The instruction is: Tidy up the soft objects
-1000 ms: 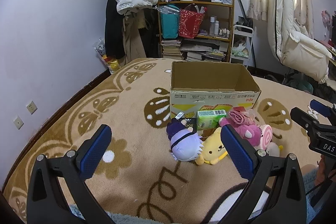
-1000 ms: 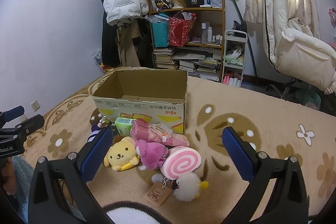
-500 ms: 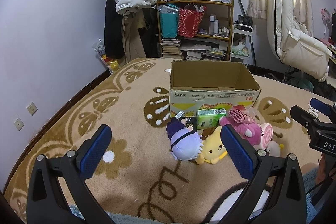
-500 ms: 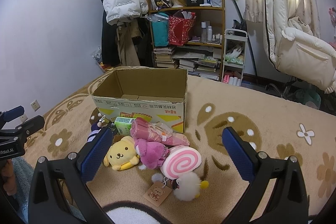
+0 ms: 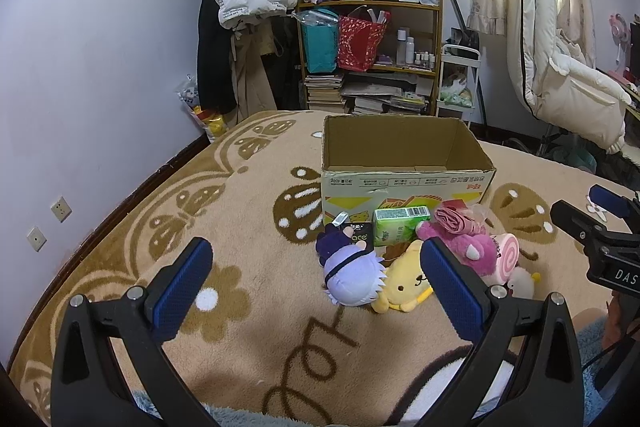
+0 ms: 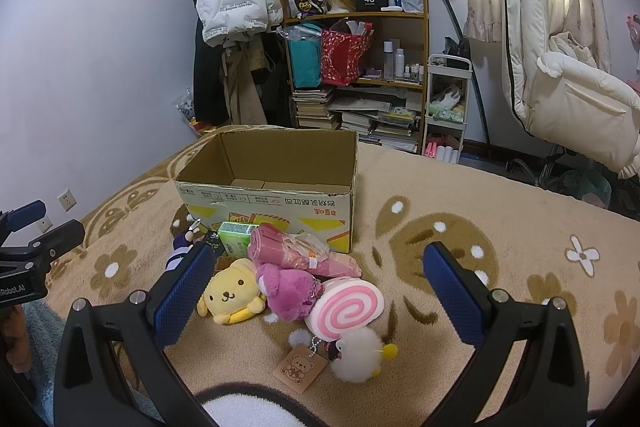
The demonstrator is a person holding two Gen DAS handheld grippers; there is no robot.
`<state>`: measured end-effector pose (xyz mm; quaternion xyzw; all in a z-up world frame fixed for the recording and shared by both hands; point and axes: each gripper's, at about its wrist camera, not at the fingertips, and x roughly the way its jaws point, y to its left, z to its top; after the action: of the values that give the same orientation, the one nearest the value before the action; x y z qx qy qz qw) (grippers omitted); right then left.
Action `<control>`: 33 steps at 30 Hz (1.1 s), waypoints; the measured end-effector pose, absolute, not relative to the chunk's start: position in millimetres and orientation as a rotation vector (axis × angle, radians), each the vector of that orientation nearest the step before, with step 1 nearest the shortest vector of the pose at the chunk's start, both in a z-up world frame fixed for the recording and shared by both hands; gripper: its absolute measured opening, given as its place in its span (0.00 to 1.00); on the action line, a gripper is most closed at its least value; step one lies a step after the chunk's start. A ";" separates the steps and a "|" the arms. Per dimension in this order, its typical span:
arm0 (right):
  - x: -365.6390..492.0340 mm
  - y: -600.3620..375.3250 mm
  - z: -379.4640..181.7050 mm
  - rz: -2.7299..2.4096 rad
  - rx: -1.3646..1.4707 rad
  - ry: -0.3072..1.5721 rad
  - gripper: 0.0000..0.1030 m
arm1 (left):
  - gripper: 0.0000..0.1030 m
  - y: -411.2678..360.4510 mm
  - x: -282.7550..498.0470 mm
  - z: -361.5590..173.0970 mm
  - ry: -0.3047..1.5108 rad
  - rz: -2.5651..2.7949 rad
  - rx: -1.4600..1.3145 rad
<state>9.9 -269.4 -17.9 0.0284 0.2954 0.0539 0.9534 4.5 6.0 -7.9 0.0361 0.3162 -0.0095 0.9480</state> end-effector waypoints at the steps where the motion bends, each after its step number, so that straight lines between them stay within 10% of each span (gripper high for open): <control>1: 10.1 -269.4 -17.6 0.110 0.058 0.601 1.00 | 1.00 6.0 4.3 -8.0 0.644 -0.019 0.073; 33: 8.3 -276.9 -31.6 0.123 0.088 0.637 1.00 | 1.00 -0.3 15.6 -11.9 0.693 -0.030 0.105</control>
<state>8.3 -276.9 -31.6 0.0432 0.3129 0.0606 0.9469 15.6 -0.3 -11.9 0.0515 0.3393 -0.0145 0.9392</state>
